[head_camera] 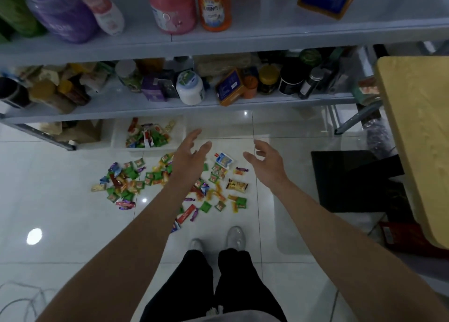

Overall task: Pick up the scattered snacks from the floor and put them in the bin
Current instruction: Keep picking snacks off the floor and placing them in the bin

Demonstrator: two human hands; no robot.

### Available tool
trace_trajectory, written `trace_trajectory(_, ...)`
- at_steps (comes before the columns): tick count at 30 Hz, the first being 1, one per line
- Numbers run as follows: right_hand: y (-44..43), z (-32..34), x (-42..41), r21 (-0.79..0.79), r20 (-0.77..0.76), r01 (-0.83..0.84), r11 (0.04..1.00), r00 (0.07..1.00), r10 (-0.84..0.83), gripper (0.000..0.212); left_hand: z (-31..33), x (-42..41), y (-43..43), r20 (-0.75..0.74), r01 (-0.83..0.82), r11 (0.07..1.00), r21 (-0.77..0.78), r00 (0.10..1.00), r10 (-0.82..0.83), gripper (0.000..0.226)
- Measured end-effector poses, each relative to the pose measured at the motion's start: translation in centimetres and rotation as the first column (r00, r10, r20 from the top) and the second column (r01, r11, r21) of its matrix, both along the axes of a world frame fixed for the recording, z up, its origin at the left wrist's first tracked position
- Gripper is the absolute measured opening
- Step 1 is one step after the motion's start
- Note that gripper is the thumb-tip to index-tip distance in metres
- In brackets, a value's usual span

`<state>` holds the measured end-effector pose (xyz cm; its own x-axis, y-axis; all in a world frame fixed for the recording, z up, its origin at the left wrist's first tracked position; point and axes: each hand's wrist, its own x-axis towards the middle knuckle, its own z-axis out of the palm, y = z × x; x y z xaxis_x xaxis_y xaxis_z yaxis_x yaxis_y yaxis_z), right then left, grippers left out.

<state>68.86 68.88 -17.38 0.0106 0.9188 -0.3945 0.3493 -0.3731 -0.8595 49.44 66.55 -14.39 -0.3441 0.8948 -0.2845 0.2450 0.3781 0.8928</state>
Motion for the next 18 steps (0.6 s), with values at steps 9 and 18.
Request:
trace_trajectory(9,1.1,-6.2,-1.4,-0.053,0.045,-0.043,0.998,0.998,0.045,0.054,-6.0,-2.4,2.0,-0.035,0.039,0.999,-0.039,0.999,-0.04,0.043)
trace_trajectory(18,4.9,-23.8,-1.9,-0.063,0.086,0.11,0.992,0.991,-0.104,0.053,-25.5,-3.4,8.3,-0.041,0.189,0.978,-0.089,0.98,-0.194,0.039)
